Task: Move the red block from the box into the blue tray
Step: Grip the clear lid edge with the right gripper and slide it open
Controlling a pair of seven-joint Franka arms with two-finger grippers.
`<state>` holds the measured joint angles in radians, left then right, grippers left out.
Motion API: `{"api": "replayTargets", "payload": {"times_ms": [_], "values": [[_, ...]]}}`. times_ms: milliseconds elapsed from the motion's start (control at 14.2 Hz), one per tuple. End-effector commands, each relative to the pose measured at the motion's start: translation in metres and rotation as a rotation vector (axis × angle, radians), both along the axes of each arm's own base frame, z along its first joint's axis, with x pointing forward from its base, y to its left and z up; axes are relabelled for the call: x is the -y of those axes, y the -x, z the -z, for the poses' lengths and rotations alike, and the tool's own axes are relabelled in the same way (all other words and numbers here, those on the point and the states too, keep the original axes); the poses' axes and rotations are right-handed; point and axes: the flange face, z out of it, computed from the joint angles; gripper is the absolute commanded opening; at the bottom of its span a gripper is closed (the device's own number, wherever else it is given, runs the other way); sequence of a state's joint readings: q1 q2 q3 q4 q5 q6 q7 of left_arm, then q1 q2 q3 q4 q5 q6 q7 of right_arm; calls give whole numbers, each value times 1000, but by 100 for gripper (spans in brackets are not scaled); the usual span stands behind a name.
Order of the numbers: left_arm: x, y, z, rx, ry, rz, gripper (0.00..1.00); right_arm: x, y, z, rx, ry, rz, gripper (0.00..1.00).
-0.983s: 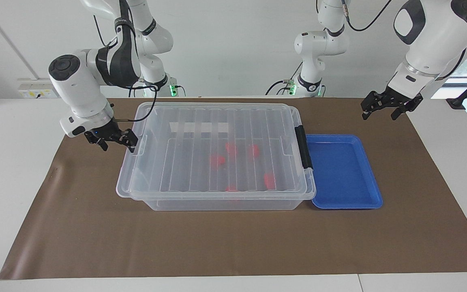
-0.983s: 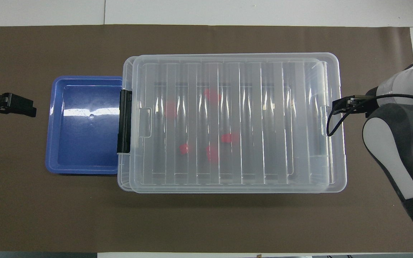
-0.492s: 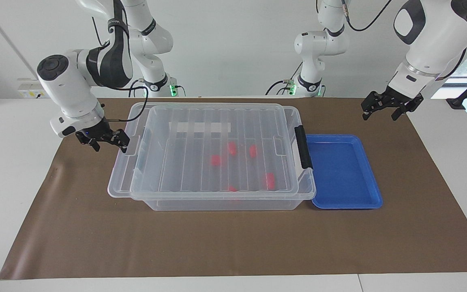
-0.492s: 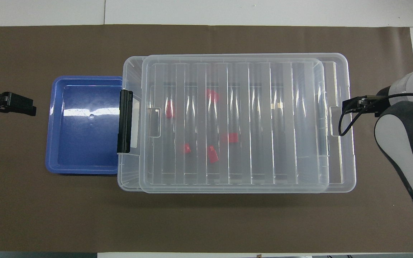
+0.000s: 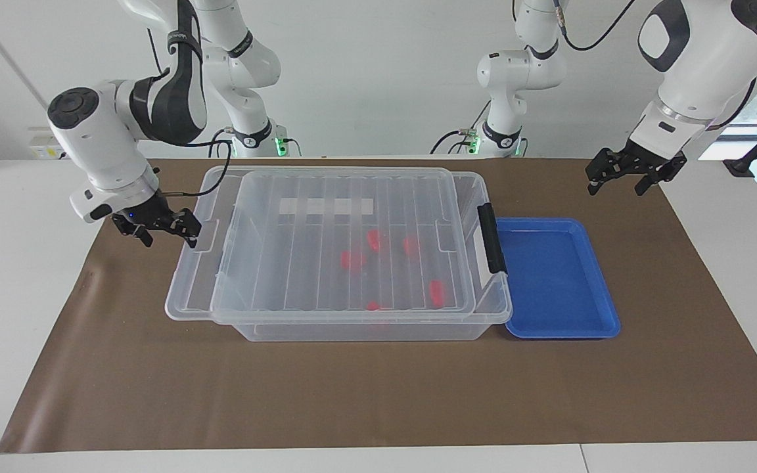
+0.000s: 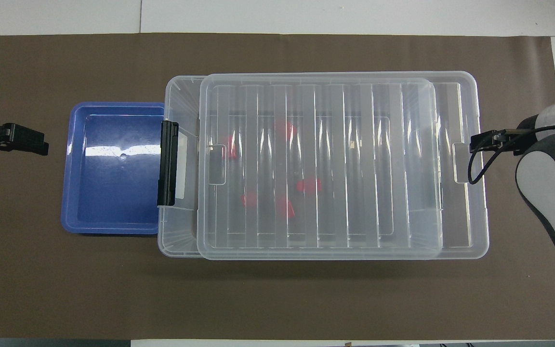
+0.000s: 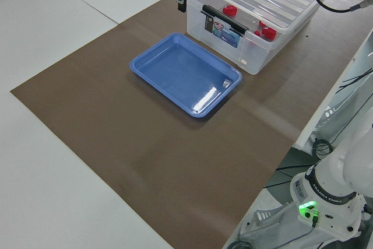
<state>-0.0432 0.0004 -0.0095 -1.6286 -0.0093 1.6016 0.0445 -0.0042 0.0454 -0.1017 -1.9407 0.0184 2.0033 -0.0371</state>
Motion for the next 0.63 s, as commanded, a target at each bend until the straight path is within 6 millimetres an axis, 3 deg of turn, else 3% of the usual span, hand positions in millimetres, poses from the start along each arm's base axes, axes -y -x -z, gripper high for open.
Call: {"api": "replayTargets", "payload": {"times_ms": [0, 562], "values": [[0, 5, 0, 21, 2, 2, 100, 13, 6, 1, 21, -12, -16, 100], [4, 7, 4, 17, 2, 10, 100, 61, 14, 1, 15, -9, -51, 100]]}}
